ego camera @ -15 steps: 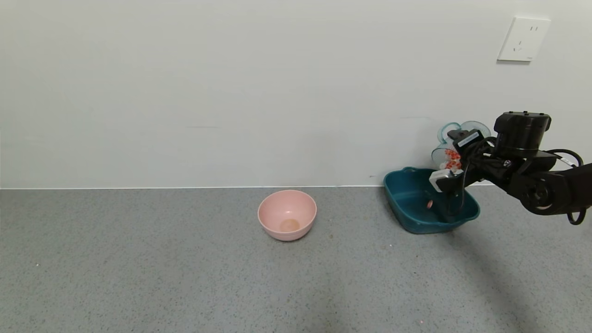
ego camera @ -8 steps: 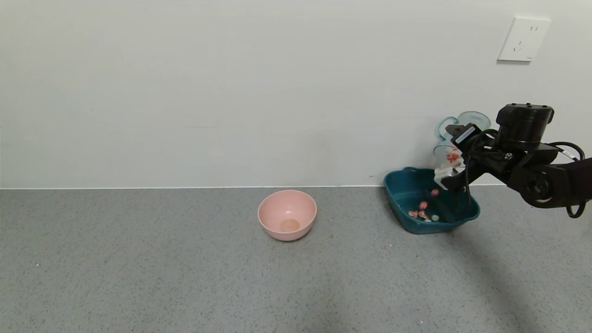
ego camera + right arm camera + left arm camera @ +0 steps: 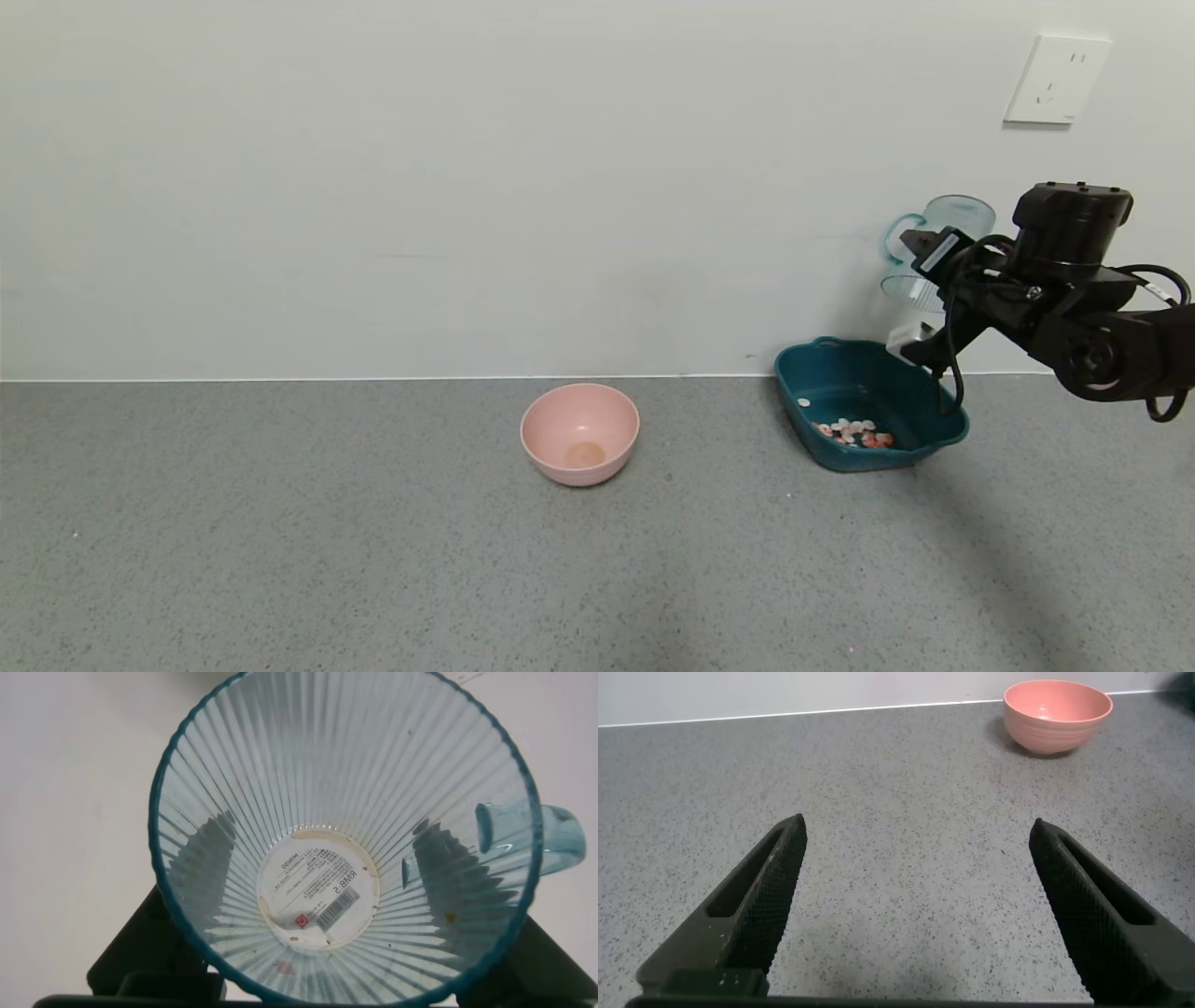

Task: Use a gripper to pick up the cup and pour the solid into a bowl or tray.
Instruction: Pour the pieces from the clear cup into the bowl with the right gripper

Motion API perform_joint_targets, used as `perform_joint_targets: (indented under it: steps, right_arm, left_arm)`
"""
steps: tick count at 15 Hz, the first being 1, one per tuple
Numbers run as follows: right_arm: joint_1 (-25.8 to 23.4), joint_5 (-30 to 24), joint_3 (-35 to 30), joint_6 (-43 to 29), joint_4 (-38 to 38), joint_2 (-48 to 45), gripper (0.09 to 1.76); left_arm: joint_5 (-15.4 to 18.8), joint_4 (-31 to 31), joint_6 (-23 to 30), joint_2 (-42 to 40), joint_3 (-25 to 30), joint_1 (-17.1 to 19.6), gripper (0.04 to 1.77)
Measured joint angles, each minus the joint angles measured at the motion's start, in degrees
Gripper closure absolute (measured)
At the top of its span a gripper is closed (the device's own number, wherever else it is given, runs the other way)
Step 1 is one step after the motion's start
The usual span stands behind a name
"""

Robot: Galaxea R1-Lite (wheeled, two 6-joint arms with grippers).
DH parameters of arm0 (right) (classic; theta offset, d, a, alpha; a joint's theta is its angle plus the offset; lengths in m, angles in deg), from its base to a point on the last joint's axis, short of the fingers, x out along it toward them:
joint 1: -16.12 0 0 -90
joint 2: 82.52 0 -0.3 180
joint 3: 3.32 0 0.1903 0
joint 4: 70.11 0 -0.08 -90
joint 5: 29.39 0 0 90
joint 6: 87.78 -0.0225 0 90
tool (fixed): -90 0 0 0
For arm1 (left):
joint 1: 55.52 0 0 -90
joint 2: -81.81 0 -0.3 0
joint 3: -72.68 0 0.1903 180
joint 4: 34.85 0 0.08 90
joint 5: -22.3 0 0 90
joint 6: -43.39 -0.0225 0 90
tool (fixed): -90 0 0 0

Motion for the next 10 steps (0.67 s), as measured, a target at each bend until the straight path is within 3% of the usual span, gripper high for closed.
perform_joint_targets:
  steps: [7, 10]
  right_arm:
    - [0.2, -0.2, 0.4, 0.7, 0.0, -0.6, 0.49]
    - [0.7, -0.2, 0.3, -2.6, -0.2, -1.3, 0.49]
  left_arm:
    - [0.0, 0.0, 0.0, 0.0, 0.0, 0.0, 0.09]
    - [0.0, 0.0, 0.0, 0.0, 0.0, 0.0, 0.09]
